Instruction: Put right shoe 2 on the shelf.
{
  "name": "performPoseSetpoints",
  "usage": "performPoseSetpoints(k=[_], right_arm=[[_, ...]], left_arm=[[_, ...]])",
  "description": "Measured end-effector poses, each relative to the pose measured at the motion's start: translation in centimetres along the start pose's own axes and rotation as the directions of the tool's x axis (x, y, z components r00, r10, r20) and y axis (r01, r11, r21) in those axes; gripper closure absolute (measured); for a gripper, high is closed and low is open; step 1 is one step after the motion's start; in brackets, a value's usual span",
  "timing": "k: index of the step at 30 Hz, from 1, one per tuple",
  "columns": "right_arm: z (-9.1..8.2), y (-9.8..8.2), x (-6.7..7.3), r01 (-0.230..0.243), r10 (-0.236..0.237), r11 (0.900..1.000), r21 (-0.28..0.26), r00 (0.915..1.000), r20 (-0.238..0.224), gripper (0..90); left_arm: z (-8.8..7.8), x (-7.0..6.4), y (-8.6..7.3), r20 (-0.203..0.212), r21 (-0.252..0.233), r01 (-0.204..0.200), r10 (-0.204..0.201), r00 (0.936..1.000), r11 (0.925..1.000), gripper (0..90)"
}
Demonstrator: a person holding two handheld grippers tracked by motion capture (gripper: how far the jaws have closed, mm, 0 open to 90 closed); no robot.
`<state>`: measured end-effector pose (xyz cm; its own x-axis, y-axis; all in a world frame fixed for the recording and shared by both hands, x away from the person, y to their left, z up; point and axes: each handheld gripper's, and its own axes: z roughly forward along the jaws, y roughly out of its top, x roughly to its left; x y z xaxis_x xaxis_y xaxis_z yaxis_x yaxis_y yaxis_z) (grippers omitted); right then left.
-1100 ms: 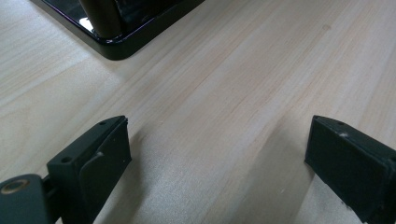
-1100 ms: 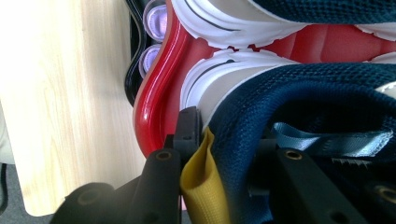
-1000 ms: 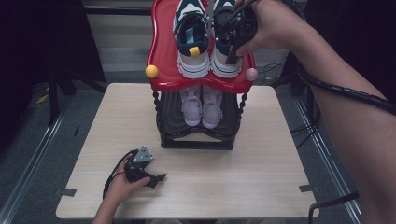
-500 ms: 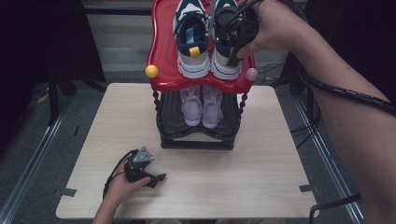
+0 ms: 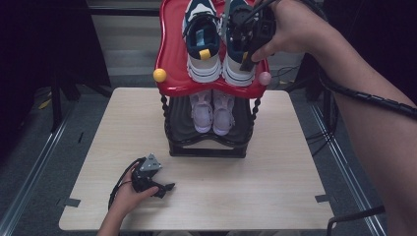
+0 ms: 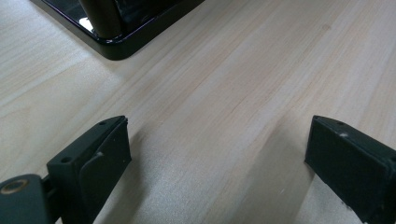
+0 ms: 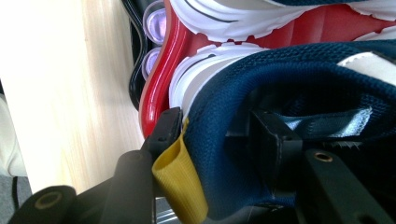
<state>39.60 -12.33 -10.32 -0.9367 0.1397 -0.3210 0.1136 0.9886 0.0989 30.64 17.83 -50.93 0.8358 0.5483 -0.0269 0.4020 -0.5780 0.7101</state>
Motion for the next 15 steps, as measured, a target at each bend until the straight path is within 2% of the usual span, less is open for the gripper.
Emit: performPoseSetpoints(k=[9,15], right_arm=[[-0.25,-0.15,0.22,-0.013,0.013,1.000,-0.003,0.9999,0.001,47.0],[-0.70,-0.53,0.44,-0.041,0.041,0.999,-0.016,0.9992,0.001,41.6]], left_arm=[[0.00,0.00,0.00,0.000,0.000,0.000,0.000,1.0000,1.0000,6.1],[0.00,0.01,0.00,0.000,0.000,-0.001,0.001,1.0000,1.0000,6.1]])
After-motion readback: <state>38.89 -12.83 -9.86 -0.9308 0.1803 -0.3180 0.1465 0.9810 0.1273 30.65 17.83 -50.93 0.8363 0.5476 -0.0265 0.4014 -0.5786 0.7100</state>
